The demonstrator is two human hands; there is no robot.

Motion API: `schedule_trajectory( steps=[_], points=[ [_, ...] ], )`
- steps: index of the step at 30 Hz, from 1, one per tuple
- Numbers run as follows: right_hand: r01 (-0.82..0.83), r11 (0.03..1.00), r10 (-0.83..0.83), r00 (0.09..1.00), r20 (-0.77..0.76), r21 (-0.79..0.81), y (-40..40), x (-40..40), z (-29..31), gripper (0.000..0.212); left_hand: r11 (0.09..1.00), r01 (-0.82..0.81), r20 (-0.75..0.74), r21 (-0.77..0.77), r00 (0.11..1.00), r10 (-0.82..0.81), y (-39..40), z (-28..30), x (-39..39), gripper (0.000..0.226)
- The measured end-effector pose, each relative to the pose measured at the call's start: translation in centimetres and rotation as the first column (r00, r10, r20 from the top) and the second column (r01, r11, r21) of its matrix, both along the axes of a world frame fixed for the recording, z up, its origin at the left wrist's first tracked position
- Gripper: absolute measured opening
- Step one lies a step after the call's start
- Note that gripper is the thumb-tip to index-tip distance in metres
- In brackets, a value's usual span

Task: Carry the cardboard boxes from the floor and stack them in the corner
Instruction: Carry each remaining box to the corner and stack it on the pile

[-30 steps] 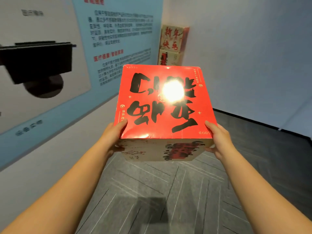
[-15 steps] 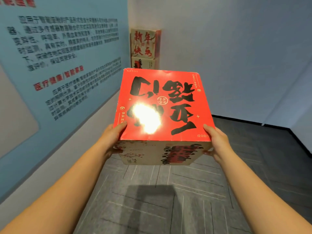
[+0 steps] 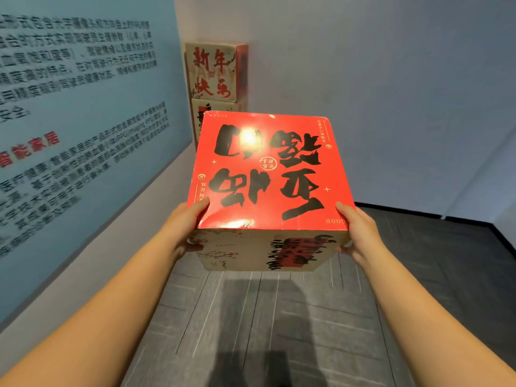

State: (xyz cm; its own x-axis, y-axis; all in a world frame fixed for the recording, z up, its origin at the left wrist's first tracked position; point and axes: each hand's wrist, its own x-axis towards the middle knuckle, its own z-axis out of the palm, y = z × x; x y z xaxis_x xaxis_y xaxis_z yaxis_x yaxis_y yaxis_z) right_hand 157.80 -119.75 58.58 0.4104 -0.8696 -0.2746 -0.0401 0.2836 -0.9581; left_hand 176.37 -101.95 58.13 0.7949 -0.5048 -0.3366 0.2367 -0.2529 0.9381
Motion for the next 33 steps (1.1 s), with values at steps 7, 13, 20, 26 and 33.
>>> schedule_trajectory(
  steps=[7, 13, 20, 26, 33],
  points=[
    [-0.008, 1.0, 0.008, 0.999, 0.04, -0.009, -14.4, 6.7, 1.1, 0.018, 1.0, -0.016, -0.024, -0.026, 1.0, 0.015, -14.2, 1.4, 6.4, 0.017],
    [0.0, 1.0, 0.0, 1.0, 0.013, 0.015, -23.4, 11.8, 0.1, 0.017, 0.999, 0.001, -0.05, -0.037, 0.999, -0.003, -23.4, 0.2, 11.6, 0.021],
    [0.021, 0.999, -0.019, 0.998, -0.067, 0.026, -34.1, 21.0, -2.2, 0.014, 1.0, 0.025, -0.124, -0.008, 0.992, -0.026, -34.3, -3.3, 22.1, 0.013],
    [0.034, 0.999, -0.03, 0.996, -0.08, 0.042, -44.2, 31.7, -3.1, 0.019, 0.998, 0.061, -0.12, -0.001, 0.991, -0.061, -44.1, -3.9, 33.2, 0.018],
    [0.058, 0.994, -0.05, 0.995, -0.09, 0.093, -52.0, 40.9, -5.1, 0.019, 0.996, 0.084, -0.157, 0.017, 0.984, -0.081, -51.6, -5.6, 42.7, 0.014]
  ],
)
